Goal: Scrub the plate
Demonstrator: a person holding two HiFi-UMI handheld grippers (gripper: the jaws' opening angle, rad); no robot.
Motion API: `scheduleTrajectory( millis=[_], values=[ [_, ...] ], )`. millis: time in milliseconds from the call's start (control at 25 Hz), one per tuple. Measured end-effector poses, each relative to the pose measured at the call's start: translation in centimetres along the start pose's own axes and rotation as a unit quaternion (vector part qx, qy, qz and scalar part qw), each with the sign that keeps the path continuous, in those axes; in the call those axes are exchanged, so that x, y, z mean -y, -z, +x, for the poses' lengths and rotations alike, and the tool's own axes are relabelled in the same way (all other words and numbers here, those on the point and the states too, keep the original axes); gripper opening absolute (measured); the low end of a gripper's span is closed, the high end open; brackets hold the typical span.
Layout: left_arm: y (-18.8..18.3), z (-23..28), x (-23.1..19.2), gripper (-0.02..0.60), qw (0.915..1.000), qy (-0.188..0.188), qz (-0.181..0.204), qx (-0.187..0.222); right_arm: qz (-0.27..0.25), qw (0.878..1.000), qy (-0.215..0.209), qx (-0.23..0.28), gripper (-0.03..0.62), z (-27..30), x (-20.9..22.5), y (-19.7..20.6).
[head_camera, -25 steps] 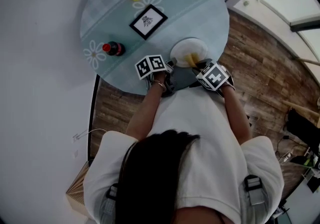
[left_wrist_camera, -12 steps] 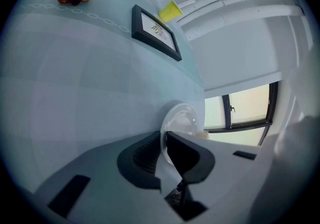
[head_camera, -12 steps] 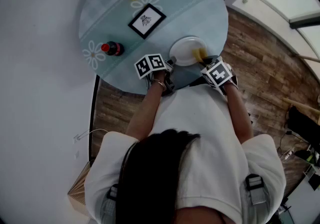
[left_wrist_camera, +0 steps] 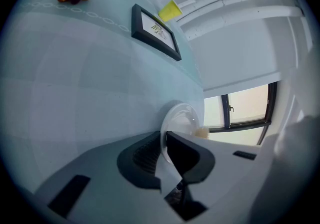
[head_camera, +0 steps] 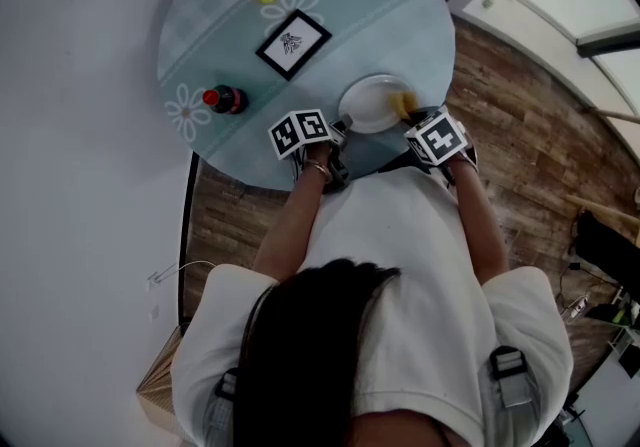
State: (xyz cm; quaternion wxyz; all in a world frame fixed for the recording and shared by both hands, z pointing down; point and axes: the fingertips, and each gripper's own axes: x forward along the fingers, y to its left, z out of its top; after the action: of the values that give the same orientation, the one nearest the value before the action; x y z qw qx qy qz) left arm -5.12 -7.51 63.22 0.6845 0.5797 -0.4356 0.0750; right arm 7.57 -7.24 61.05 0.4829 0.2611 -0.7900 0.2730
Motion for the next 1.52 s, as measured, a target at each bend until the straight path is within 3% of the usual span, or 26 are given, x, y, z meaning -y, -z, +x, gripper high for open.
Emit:
scheduleTrajectory(
  millis=[640, 800, 920, 1520],
  values=[
    [0.0, -0.1, 0.1, 0.044, 1.0000, 0.006, -0.001, 0.007, -0.022, 0.998, 0.051, -0.031, 0.064, 0.4, 3.5, -1.5],
    [-0.1, 0.0, 0.2, 0.044, 0.9999, 0.006, -0.002, 0.010, -0.081, 0.992, 0.088, -0.044, 0.064, 0.6, 4.3, -2.4],
    [0.0, 0.0, 0.1, 0.044, 0.9999, 0.011, -0.003, 0.012, -0.143, 0.981, 0.114, -0.072, 0.064, 1.0, 4.0, -2.8],
    [0.0, -0.1, 0.2, 0.044, 0.9999, 0.007, -0.003, 0.010, -0.134, 0.987, 0.052, -0.068, 0.064, 3.7, 0.4, -5.3]
  ],
)
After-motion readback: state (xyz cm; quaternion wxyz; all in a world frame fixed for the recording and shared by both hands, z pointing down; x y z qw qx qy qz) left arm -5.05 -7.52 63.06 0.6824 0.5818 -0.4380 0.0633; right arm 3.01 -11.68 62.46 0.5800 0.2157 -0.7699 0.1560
